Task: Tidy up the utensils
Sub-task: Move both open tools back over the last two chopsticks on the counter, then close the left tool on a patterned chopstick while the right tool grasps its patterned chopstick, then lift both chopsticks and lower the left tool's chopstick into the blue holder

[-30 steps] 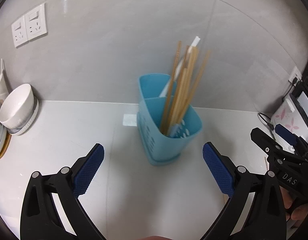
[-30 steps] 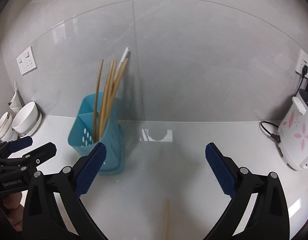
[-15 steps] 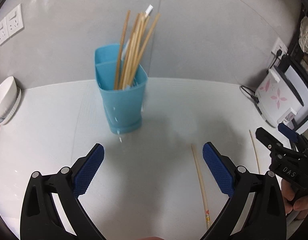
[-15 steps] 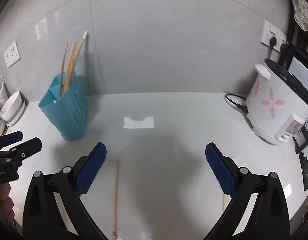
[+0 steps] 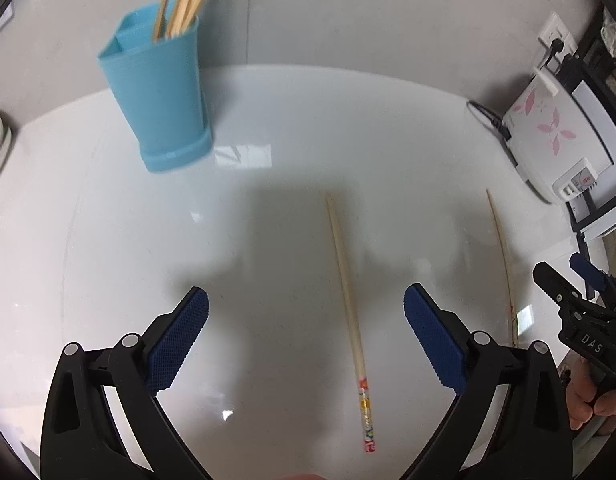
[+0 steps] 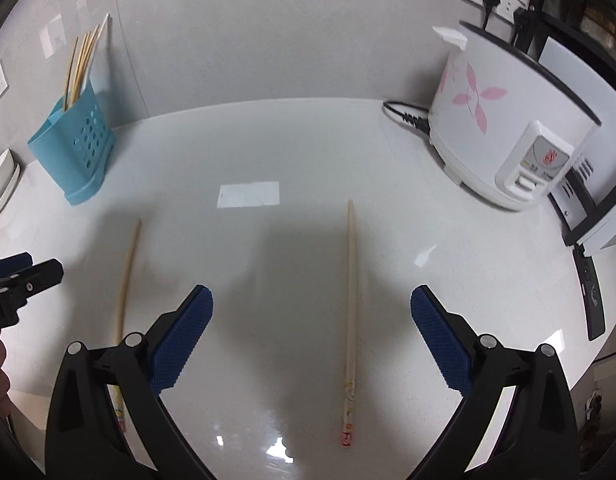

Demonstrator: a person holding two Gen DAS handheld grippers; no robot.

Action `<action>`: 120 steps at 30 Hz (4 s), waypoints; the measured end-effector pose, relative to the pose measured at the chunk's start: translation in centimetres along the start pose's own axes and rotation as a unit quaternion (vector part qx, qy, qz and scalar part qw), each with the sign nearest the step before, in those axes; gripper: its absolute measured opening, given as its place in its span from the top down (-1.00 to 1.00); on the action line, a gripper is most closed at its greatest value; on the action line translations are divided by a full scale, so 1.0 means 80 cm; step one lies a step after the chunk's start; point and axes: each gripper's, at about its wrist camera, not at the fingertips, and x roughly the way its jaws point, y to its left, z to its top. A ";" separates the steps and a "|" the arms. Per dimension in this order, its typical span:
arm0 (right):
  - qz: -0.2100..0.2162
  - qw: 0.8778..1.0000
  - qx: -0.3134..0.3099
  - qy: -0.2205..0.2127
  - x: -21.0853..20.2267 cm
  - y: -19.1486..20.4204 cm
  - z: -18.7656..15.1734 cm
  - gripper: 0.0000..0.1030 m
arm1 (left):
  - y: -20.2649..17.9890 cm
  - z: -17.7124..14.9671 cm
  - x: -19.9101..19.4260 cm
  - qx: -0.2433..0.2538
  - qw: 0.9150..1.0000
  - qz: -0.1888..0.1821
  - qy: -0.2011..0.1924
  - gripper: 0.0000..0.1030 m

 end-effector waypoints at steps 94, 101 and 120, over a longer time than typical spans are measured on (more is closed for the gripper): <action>0.102 0.994 -0.025 -0.007 -0.055 0.073 0.072 0.88 | 0.021 0.011 -0.095 -0.002 0.995 0.036 -0.089 0.88; 0.123 0.991 -0.035 -0.030 -0.070 0.120 0.098 0.88 | 0.052 0.029 -0.116 -0.012 0.992 0.039 -0.119 0.88; 0.166 0.981 -0.050 -0.090 -0.087 0.238 0.149 0.88 | 0.129 0.092 -0.150 -0.017 0.980 0.022 -0.195 0.88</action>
